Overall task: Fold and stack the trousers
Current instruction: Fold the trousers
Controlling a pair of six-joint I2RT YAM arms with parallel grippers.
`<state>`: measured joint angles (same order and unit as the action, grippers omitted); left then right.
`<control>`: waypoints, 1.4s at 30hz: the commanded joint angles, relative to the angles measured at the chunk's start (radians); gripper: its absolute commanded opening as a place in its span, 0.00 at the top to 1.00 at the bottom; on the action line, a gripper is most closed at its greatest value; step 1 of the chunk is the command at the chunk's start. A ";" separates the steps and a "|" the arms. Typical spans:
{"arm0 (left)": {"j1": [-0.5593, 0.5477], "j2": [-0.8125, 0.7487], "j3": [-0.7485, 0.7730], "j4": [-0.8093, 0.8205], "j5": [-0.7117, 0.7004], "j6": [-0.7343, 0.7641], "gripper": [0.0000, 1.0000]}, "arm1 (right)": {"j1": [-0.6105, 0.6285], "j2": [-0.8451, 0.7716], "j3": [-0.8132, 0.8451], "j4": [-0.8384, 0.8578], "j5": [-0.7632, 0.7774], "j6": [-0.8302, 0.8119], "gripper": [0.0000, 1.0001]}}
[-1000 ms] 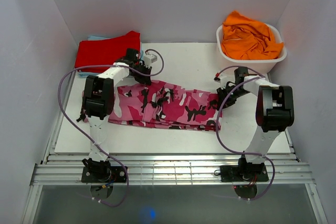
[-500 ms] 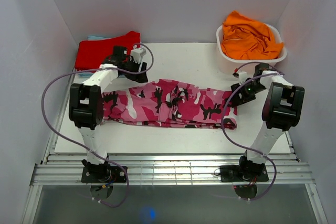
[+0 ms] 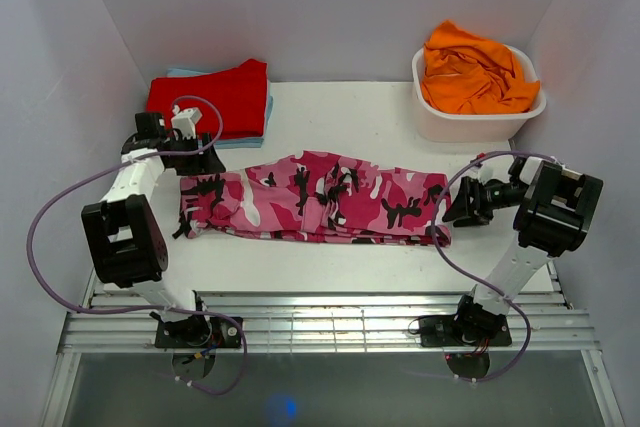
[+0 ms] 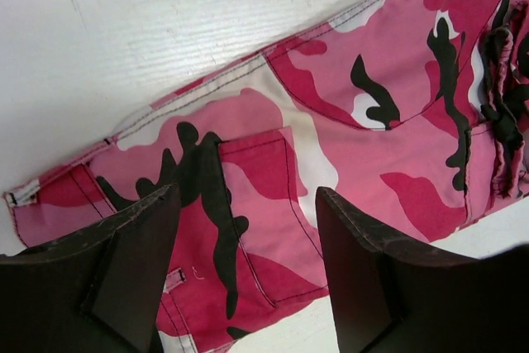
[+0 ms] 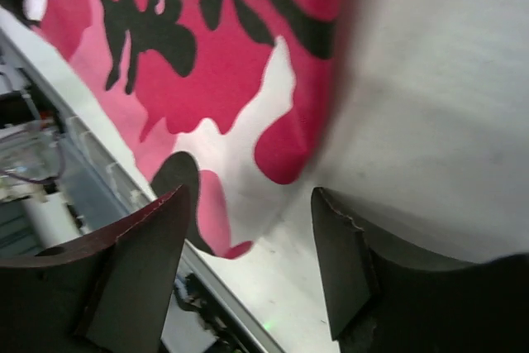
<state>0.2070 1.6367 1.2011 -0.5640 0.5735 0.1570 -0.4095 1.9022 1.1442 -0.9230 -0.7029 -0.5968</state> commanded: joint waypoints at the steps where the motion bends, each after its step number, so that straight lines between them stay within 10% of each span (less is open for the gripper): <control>1: 0.058 -0.052 -0.023 -0.007 0.058 -0.026 0.23 | 0.021 0.057 -0.102 0.061 0.016 0.058 0.35; 6: 0.121 -0.040 -0.020 -0.013 0.075 -0.031 0.23 | 0.026 0.061 -0.103 0.108 0.083 0.126 0.43; 12: 0.157 -0.011 -0.003 -0.042 0.057 -0.002 0.23 | 0.009 0.048 -0.089 0.125 0.123 0.128 0.92; 18: 0.175 0.018 -0.005 -0.126 0.034 0.078 0.20 | -0.080 -0.103 -0.031 0.017 0.171 -0.010 0.92; 19: 0.178 0.023 -0.012 -0.135 0.035 0.091 0.02 | -0.097 -0.118 0.010 -0.008 0.175 -0.033 0.92; 28: 0.213 -0.009 -0.146 -0.180 0.244 0.088 0.02 | -0.160 -0.215 0.253 -0.299 0.022 -0.227 0.92; 42: 0.152 0.095 -0.302 -0.117 0.336 0.030 0.14 | 0.282 -0.327 0.264 -0.162 -0.280 -0.035 0.92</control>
<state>0.3870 1.6962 0.9039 -0.7269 0.8772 0.2127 -0.2092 1.6417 1.4086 -1.1606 -0.8940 -0.7174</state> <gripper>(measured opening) 0.879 0.088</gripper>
